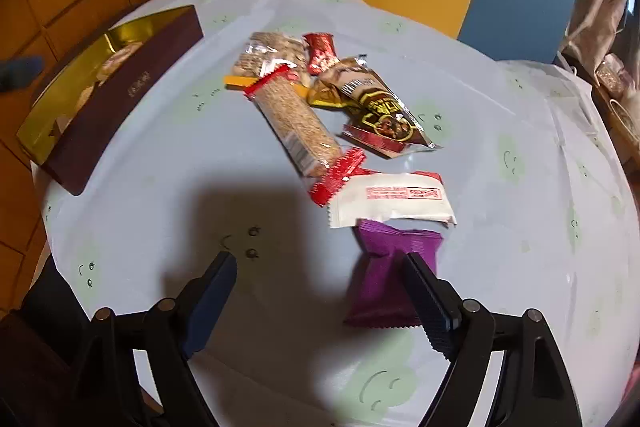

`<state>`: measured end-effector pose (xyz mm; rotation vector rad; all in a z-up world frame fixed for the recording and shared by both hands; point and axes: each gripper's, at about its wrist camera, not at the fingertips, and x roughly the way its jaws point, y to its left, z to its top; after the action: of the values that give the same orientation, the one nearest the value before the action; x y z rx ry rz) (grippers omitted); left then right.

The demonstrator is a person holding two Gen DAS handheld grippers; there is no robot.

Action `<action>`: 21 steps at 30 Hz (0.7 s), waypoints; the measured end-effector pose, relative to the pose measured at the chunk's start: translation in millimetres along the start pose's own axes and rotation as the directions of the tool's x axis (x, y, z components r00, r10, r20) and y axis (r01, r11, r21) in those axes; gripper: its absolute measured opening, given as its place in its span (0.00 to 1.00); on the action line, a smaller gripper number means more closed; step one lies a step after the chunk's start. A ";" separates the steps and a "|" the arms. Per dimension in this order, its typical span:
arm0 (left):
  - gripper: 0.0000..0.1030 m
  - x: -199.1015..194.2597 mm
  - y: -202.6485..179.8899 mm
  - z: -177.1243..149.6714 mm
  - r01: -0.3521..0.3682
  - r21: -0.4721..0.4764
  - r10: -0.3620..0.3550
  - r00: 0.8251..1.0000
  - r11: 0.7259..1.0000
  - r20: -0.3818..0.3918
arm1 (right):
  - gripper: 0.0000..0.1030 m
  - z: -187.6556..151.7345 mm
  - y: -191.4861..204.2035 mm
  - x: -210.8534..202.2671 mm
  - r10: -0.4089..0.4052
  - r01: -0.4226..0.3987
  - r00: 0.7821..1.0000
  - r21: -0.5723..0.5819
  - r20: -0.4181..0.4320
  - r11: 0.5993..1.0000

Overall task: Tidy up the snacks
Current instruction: 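Move both tools away from the tin to the snack pile, then grasp the clear nut bag with the orange cap with the left tool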

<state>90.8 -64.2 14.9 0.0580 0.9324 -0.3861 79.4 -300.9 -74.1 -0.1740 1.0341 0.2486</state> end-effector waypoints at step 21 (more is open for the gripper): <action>0.78 200.4 -10.7 101.0 -0.078 -0.261 0.001 0.959 0.962 -0.283 | 0.94 -36.7 24.1 13.6 0.067 -0.082 0.987 0.100 0.144 0.992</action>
<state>271.7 -155.7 -81.9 -0.1213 1.2564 -0.2127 48.8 -285.6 -104.9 -0.0215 0.9123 0.2695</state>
